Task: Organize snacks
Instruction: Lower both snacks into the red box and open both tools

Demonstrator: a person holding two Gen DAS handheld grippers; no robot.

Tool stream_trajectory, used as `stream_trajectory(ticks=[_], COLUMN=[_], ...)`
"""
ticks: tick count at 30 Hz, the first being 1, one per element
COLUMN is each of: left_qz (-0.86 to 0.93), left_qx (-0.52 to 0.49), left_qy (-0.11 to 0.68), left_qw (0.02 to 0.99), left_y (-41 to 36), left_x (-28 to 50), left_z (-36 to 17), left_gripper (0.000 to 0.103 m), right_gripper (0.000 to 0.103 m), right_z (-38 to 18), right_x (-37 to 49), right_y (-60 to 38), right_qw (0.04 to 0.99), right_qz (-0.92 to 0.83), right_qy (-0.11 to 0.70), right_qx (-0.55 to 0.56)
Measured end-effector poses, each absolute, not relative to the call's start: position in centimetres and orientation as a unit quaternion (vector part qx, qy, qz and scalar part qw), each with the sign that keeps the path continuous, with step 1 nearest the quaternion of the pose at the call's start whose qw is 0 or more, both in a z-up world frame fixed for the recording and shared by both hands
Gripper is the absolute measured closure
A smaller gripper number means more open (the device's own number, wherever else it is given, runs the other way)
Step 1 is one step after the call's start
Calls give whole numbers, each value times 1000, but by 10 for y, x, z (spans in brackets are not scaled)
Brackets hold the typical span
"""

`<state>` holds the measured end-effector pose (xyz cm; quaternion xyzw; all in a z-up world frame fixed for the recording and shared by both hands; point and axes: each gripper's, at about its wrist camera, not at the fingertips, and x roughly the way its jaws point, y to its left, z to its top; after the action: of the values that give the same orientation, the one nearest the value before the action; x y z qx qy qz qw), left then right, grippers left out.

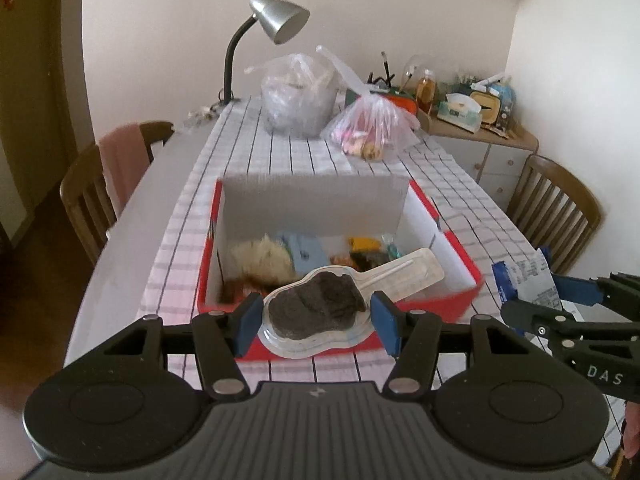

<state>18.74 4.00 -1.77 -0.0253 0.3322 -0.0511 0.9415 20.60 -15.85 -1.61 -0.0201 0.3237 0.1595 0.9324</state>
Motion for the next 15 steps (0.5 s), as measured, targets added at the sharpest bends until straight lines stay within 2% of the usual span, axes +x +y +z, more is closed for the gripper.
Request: stream_trajectory(ticks=[7,15], left_qz=[-31,-11], left_qx=[-9,-2], left_qy=[322,348], left_qw=[946,938], left_y=[39,47], left_x=[226,279], left_z=[-4,-24], left_gripper=[45,45], right_gripper=[48,48], right_z=[-22,-55], right_x=[253,300], right_y=[-148,-129], right_qw=[933,920], right_qz=[142,138], right_qy=[328,363], right_qx=[-36,-50])
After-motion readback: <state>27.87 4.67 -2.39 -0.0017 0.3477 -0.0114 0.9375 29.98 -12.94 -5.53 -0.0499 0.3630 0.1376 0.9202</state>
